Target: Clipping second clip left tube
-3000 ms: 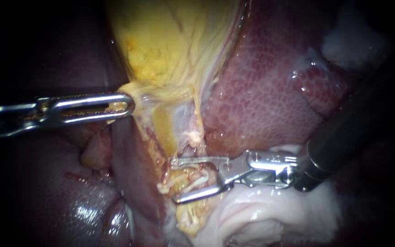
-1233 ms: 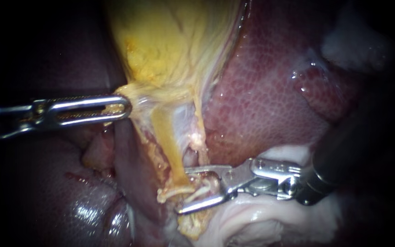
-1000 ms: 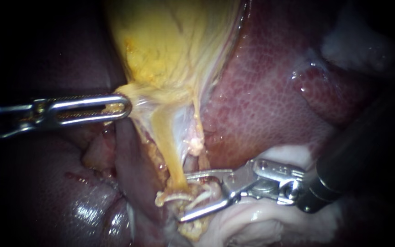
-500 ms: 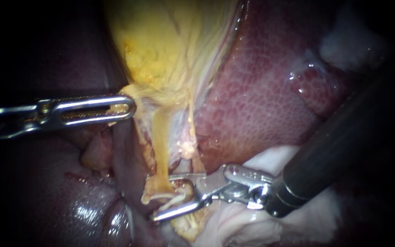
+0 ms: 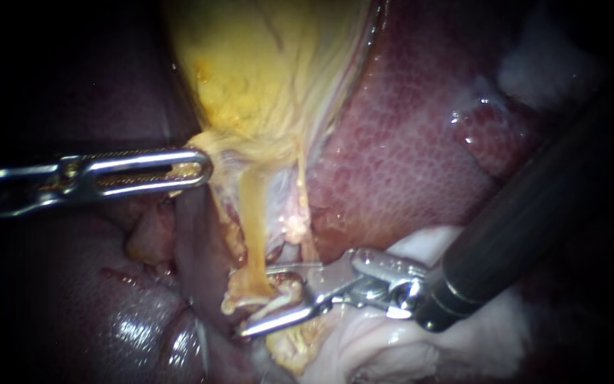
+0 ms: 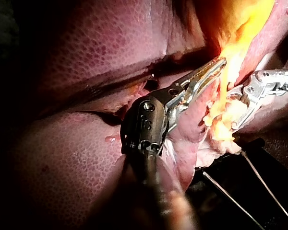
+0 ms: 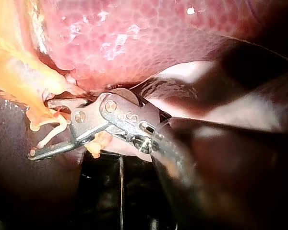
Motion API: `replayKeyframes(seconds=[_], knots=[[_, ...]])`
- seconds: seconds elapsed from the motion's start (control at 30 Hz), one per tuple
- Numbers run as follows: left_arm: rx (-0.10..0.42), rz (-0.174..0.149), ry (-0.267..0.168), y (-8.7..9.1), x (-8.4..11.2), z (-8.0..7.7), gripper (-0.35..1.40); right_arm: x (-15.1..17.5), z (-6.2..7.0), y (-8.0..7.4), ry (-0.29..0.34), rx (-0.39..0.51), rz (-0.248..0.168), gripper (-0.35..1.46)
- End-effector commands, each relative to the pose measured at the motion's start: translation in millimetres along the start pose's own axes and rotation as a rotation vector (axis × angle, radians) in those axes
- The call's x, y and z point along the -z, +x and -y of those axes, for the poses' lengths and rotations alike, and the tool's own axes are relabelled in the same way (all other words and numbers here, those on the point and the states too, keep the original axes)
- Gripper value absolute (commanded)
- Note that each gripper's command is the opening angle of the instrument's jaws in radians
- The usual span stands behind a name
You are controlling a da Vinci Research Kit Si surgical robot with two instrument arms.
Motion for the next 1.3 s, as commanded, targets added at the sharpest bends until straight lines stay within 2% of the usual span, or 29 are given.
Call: replayKeyframes(seconds=[0.03, 0.13, 0.23, 0.33, 0.57, 0.83, 0.87, 0.9, 0.93, 0.97, 1.0, 1.3], knots=[[-0.001, 0.0, 0.0, 0.0, 0.0, 0.0, -0.35, 0.2, 0.1, 0.4, -0.002, 0.003, -0.011, 0.56], [-0.001, -0.001, 0.003, -0.1, -0.1, 0.0, -0.35, 0.1, 0.2, 0.8, 0.0, 0.001, -0.018, 0.56], [0.0, -0.001, 0.003, -0.1, -0.1, 0.1, -0.35, -0.7, 0.1, 0.2, -0.002, 0.006, -0.017, 0.58], [0.0, -0.001, 0.003, -0.1, -0.1, 0.1, -0.35, -2.0, -0.2, -1.1, -0.007, 0.015, -0.014, 0.58], [-0.001, -0.001, 0.004, -0.1, -0.1, 0.0, -0.35, -4.0, -0.3, -4.1, 0.028, 0.018, 0.005, 0.58], [-0.001, -0.001, 0.004, -0.1, -0.1, -0.1, -0.35, -3.9, -0.5, -4.1, 0.028, 0.018, 0.005, 0.56], [-0.001, -0.001, 0.004, -0.1, -0.1, -0.1, -0.35, -3.8, -0.5, -4.2, 0.03, 0.018, 0.003, 0.51], [-0.001, -0.001, 0.004, -0.1, -0.1, -0.1, -0.35, -3.5, -0.3, -4.2, 0.041, 0.012, 0.009, 0.36], [-0.001, -0.001, 0.004, -0.1, -0.1, -0.1, -0.35, -3.2, -0.2, -4.3, 0.064, -0.001, 0.031, 0.15], [-0.001, -0.001, 0.004, -0.1, -0.1, -0.1, -0.35, -2.9, 0.0, -4.3, 0.076, -0.011, 0.081, -0.13], [-0.001, -0.001, 0.004, -0.1, -0.1, -0.1, -0.35, -2.9, 0.0, -4.2, 0.059, -0.011, 0.101, -0.34], [-0.001, -0.001, 0.004, -0.1, 0.0, -0.1, -0.35, -2.7, -0.4, -4.6, 0.061, -0.007, 0.102, -0.35]])
